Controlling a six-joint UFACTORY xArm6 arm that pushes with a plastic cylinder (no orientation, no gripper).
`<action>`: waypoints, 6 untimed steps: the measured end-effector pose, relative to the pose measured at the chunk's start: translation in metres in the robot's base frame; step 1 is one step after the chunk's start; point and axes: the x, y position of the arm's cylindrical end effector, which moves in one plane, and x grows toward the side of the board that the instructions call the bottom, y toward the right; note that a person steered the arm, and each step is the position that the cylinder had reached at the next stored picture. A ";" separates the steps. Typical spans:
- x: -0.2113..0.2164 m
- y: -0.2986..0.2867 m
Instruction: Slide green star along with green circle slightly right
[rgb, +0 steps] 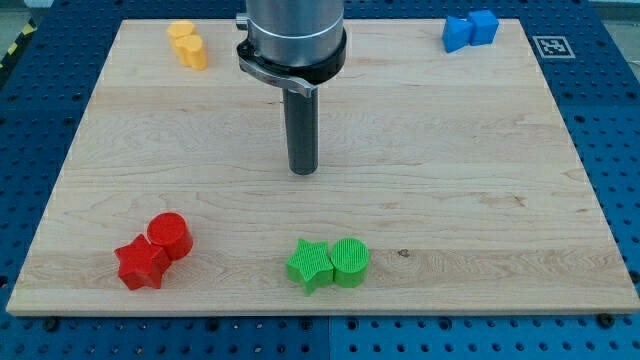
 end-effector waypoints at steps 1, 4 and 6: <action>0.005 -0.003; 0.106 -0.067; 0.120 -0.041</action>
